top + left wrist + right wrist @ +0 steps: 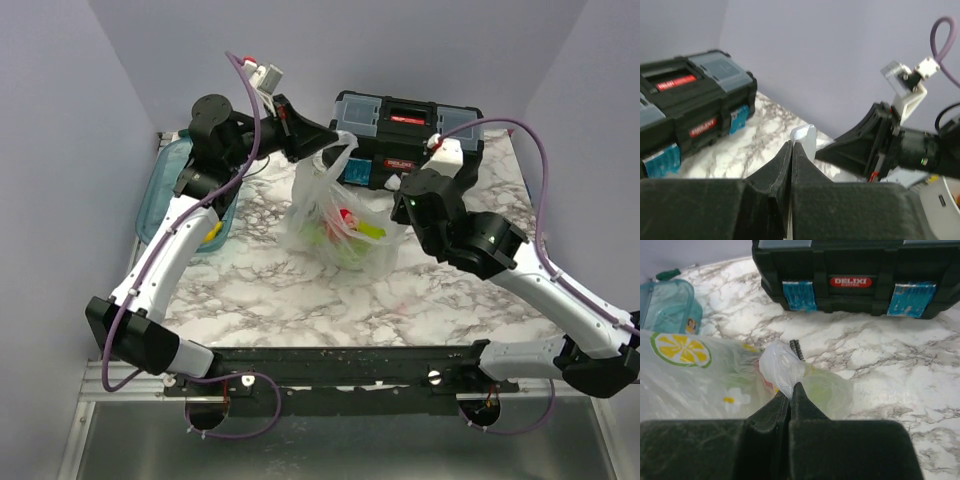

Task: Take the fake fruits out of the plastic bag
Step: Adjust the plastic bag at the center of the board.

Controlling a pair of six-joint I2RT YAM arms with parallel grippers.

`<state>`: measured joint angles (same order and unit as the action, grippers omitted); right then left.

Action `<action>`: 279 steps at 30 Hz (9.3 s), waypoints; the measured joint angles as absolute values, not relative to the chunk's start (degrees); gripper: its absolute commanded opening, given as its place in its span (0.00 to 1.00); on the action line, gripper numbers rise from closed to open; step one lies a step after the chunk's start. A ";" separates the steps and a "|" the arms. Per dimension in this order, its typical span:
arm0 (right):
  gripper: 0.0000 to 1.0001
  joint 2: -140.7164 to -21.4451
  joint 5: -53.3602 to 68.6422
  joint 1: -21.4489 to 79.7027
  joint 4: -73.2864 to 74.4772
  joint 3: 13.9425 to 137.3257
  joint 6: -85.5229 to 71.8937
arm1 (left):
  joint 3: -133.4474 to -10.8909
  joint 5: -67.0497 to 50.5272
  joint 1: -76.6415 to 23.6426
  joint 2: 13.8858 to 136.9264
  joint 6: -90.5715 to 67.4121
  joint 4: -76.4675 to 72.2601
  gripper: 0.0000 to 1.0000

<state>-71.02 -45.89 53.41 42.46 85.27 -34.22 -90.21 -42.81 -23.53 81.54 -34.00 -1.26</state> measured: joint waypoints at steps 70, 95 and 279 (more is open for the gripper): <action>0.01 -57.04 -16.36 53.15 28.49 57.17 -51.05 | -105.27 70.76 -76.71 97.60 -74.48 85.76 0.21; 0.01 -73.12 -20.88 43.79 36.58 79.26 -37.69 | -80.79 -21.17 -32.69 64.90 -21.89 28.53 0.00; 0.01 -85.71 -31.59 63.26 46.61 91.35 -25.89 | -30.28 -18.65 -33.89 19.94 -40.62 12.60 0.76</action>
<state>-85.71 -31.59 63.26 46.61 91.35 -25.89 -30.28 -18.65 -33.89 19.94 -40.62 12.60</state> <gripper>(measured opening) 0.008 0.786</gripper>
